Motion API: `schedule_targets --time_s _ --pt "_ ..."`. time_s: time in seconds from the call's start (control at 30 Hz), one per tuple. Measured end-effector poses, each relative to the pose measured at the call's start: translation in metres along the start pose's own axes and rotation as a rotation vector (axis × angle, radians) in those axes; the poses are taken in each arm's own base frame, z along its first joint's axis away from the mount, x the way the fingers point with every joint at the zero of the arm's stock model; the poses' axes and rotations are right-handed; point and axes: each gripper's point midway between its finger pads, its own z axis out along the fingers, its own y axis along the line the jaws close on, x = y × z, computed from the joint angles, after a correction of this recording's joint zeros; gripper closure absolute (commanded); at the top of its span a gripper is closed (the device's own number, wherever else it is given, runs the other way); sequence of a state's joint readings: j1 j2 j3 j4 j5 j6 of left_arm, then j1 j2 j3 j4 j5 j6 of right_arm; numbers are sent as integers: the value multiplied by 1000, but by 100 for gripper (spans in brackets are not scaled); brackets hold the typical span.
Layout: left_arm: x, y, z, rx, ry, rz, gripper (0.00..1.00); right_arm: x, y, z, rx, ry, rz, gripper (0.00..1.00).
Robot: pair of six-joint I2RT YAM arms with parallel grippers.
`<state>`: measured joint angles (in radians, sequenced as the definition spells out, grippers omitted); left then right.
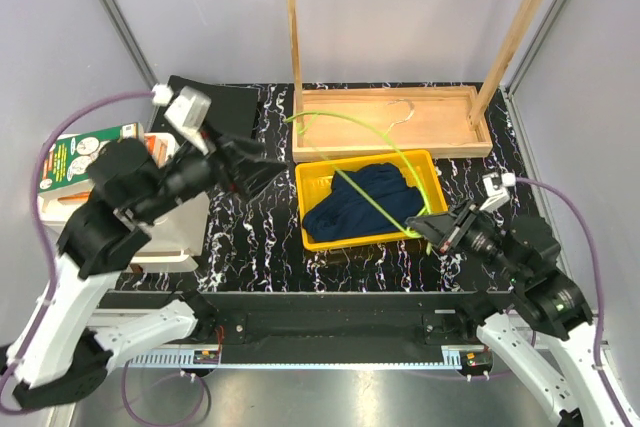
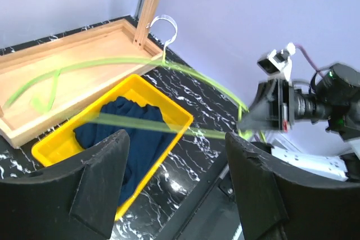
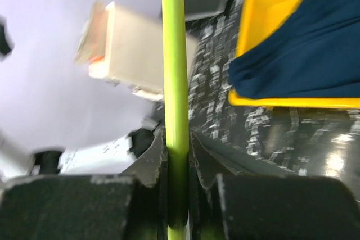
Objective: Remove the shorts from the hanger
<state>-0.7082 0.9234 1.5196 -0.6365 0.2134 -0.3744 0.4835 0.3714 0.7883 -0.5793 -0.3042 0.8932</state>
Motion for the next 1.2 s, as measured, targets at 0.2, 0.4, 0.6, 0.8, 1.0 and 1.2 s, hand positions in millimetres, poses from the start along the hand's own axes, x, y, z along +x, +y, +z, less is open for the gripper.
schedule_targets --time_s 0.2,0.4,0.6,0.8,1.0,1.2 --pt "54 12 -26 -12 28 -88 27 -54 5 -13 198 -151 -108 100" --pt "123 36 -21 -66 152 -192 25 -113 14 1 370 -232 -255 100" --pt "126 32 -23 -45 148 -216 24 -171 44 16 448 -311 -371 100" --pt "125 28 -23 -20 147 -214 24 -219 91 16 420 -418 -435 100" --pt "126 26 -23 -9 152 -205 23 -247 97 27 414 -433 -431 100" --pt "126 26 -23 -1 155 -190 23 -265 61 46 440 -358 -364 100"
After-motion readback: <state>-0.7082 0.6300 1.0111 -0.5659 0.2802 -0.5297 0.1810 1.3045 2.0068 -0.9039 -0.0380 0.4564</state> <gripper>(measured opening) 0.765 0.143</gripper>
